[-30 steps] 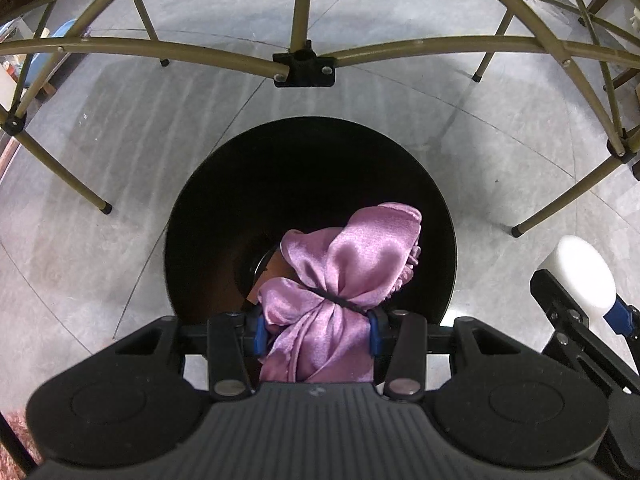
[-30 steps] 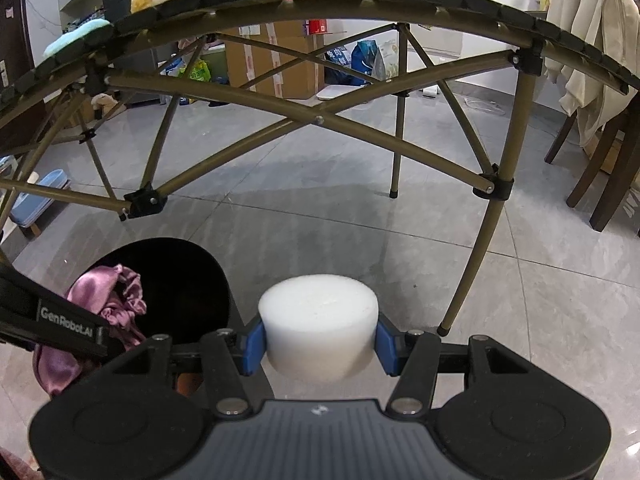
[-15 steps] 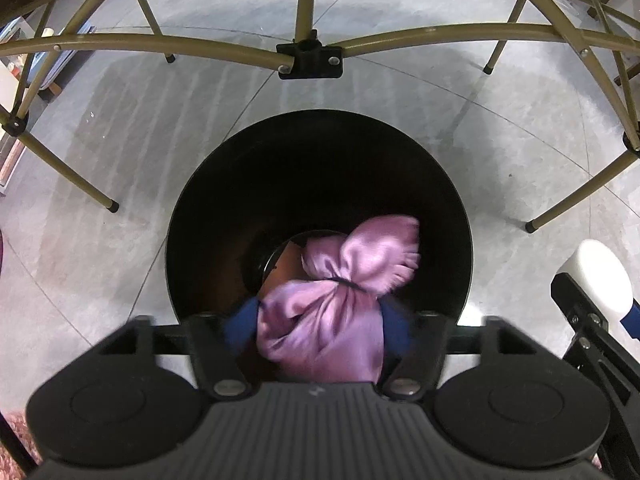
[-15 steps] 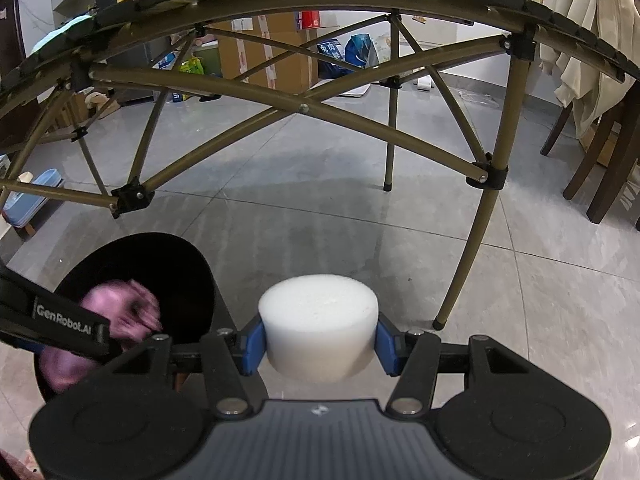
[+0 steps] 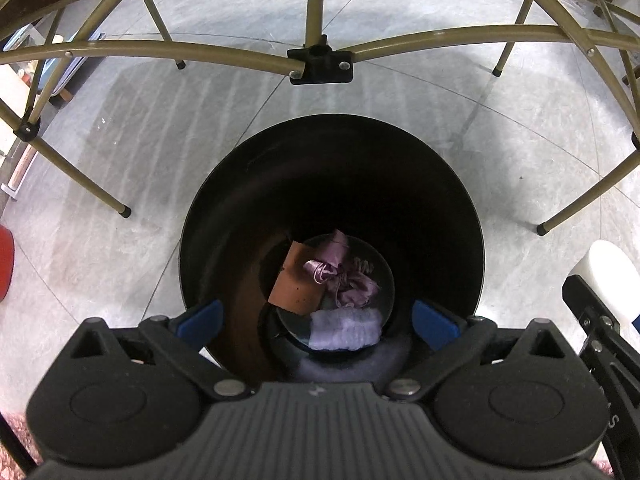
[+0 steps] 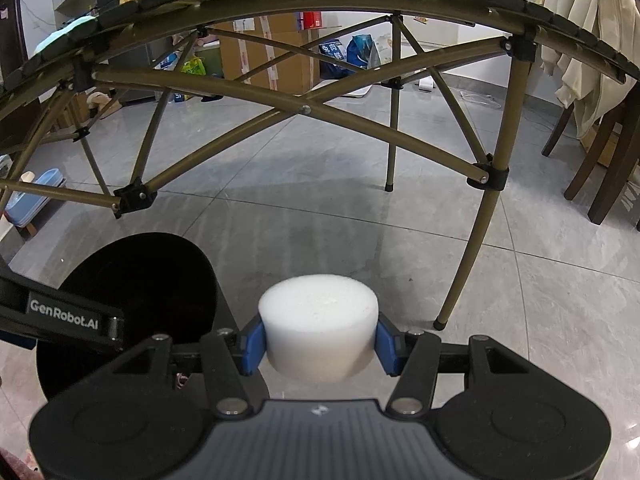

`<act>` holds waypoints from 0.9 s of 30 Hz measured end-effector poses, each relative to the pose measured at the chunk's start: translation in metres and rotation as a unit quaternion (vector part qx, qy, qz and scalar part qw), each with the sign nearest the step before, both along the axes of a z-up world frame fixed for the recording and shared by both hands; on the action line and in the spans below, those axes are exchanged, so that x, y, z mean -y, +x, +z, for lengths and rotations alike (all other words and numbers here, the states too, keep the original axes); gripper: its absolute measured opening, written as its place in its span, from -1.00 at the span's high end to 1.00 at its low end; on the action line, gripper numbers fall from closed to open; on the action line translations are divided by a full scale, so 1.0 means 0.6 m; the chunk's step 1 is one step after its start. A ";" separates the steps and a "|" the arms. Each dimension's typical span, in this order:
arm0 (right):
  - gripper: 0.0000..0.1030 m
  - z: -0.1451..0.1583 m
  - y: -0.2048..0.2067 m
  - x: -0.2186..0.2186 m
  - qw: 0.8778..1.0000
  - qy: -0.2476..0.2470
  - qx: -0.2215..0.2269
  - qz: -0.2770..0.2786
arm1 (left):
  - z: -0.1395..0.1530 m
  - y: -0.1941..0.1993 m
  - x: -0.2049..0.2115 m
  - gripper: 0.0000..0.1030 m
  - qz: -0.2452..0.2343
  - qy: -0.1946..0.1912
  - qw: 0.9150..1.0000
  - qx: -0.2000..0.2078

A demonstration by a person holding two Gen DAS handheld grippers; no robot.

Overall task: Collect trash
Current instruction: 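Move the right tool over the bin and open it to drop the foam cylinder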

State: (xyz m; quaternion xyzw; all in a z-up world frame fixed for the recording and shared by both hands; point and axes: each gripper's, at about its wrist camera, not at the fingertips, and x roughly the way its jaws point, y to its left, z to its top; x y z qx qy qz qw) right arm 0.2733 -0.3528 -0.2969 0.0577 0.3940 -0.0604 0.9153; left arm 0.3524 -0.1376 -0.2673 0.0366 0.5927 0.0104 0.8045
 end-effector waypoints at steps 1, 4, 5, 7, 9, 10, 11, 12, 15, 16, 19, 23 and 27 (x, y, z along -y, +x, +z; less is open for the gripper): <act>-0.05 0.000 0.000 0.000 1.000 0.000 0.000 0.000 | 0.001 -0.001 0.000 -1.00 0.000 -0.001 1.000 0.000; -0.05 0.002 0.000 -0.002 1.000 0.000 0.001 0.001 | 0.001 -0.002 0.000 -1.00 -0.001 0.000 1.000 0.002; -0.05 0.003 0.000 -0.003 1.000 0.000 0.002 0.002 | 0.001 -0.002 0.000 -1.00 -0.001 0.000 1.000 0.003; -0.05 0.005 0.000 -0.004 1.000 0.001 0.002 0.003 | 0.002 -0.003 -0.001 -1.00 -0.001 0.000 1.000 0.005; -0.05 0.008 0.000 -0.007 1.000 0.001 0.003 0.006 | 0.004 -0.004 -0.002 -1.00 -0.001 0.001 1.000 0.007; -0.05 0.009 -0.001 -0.008 1.000 0.001 0.002 0.007 | 0.004 -0.004 -0.002 -1.00 -0.002 0.001 1.000 0.008; -0.05 0.010 -0.001 -0.010 1.000 0.001 0.001 0.007 | 0.006 -0.005 -0.003 -1.00 -0.003 0.002 1.000 0.009; -0.05 0.011 0.000 -0.011 1.000 0.001 0.000 0.007 | 0.007 -0.006 -0.003 -1.00 -0.004 0.002 1.000 0.011; -0.05 0.017 0.000 -0.016 1.000 0.003 0.001 0.010 | 0.012 -0.009 -0.006 -1.00 -0.012 0.005 1.000 0.022; -0.05 0.018 0.000 -0.019 1.000 0.002 0.002 0.012 | 0.015 -0.011 -0.007 -1.00 -0.014 0.008 1.000 0.026; -0.05 0.025 0.001 -0.029 1.000 0.004 0.001 0.016 | 0.023 -0.014 -0.018 -1.00 -0.016 0.013 0.999 0.040; -0.05 0.037 0.003 -0.048 1.000 0.008 0.003 0.027 | 0.033 -0.018 -0.042 -1.00 -0.011 0.011 0.999 0.052; -0.05 0.051 0.007 -0.072 0.999 0.013 0.003 0.044 | 0.050 -0.026 -0.067 -1.00 -0.010 0.020 0.997 0.076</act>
